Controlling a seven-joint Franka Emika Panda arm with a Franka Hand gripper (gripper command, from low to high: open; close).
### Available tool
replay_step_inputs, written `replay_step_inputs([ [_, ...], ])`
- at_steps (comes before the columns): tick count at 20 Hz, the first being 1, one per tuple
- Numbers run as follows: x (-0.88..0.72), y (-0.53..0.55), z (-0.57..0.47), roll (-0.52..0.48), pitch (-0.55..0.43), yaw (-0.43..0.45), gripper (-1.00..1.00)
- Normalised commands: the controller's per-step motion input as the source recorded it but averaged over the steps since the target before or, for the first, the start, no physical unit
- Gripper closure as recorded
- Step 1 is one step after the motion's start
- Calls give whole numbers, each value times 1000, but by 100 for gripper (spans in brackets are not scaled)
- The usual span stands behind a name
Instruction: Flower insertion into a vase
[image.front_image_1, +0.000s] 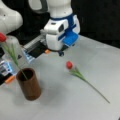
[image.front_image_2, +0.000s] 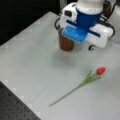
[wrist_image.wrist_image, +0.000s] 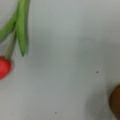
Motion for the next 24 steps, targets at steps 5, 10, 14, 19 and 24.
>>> replay_step_inputs([
  [5, 386, 209, -57, 69, 102, -84, -100],
  [10, 358, 277, -59, 56, 132, -115, -100],
  [14, 314, 222, -34, 16, 111, -136, -100],
  [19, 254, 143, -78, -28, 89, -96, -100],
  [24, 159, 90, -133, -49, 74, -37, -100],
])
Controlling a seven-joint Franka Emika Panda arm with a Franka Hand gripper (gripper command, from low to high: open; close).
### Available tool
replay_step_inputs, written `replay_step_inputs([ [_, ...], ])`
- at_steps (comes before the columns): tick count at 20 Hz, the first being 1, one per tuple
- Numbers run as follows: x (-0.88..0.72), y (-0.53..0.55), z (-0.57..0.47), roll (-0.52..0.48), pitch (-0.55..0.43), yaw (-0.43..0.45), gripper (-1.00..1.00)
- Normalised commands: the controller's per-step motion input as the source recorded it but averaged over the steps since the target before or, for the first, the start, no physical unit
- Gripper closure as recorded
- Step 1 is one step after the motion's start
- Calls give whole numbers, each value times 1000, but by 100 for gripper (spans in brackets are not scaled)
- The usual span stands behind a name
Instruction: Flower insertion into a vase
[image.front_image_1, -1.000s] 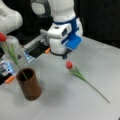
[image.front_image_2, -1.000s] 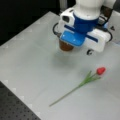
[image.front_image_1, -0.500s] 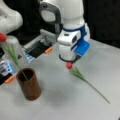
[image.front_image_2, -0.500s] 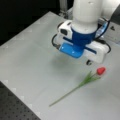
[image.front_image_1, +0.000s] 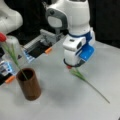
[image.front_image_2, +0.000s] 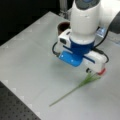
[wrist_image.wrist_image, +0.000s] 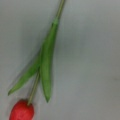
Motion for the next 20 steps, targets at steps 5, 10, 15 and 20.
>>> replay_step_inputs([
  [5, 144, 101, -118, -70, 32, -61, -100],
  [10, 150, 135, -185, -94, -11, -77, -100],
  [15, 135, 132, -262, -112, -28, -17, -100],
  [20, 96, 118, -252, -121, -3, 34, -100],
])
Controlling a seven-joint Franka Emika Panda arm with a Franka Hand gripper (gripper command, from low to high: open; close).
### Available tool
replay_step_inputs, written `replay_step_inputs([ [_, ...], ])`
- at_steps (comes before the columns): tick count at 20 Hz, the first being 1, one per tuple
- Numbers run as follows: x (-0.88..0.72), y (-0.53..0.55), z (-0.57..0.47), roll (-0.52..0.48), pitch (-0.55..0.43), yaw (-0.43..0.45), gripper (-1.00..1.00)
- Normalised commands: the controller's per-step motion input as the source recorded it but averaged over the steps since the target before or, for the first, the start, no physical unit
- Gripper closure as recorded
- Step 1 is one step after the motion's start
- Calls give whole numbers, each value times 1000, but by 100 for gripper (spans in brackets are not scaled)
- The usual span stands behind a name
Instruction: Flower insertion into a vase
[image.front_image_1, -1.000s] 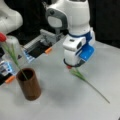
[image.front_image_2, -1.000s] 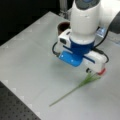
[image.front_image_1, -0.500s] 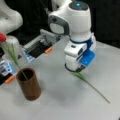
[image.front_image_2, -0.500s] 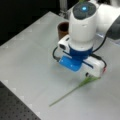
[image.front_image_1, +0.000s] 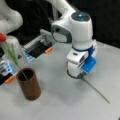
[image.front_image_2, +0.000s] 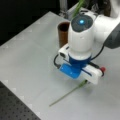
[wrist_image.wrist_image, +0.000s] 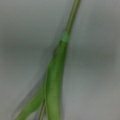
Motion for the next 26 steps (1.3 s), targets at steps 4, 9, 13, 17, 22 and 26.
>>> replay_step_inputs([
  [4, 98, 93, -258, -158, -10, 50, -100],
  [9, 106, 97, -273, -208, -29, 51, -100],
  [13, 98, 129, -198, -247, -25, 20, -100],
  [17, 122, 113, -127, -261, -29, 17, -100],
  [22, 156, 98, -100, -233, -29, 25, -100],
  [26, 169, 91, -67, -206, -35, 23, 100],
])
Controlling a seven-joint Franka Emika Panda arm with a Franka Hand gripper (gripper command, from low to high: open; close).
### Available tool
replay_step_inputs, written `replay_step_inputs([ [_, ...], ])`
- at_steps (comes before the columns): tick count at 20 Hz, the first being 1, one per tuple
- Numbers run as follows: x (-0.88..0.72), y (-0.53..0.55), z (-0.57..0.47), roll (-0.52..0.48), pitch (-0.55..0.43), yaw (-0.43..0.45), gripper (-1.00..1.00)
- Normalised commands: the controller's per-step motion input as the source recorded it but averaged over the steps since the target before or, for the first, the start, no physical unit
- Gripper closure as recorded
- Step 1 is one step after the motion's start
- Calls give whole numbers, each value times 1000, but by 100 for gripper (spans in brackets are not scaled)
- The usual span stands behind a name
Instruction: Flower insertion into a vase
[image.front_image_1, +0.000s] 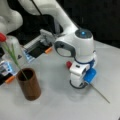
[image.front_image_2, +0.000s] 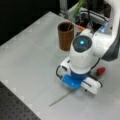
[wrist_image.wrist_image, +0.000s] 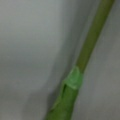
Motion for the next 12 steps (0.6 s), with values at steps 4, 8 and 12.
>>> replay_step_inputs([
  [4, 178, 87, -52, -198, -29, 31, 100],
  [8, 177, 91, -27, -201, -19, 38, 100],
  [12, 156, 87, 6, -201, -7, 44, 100],
])
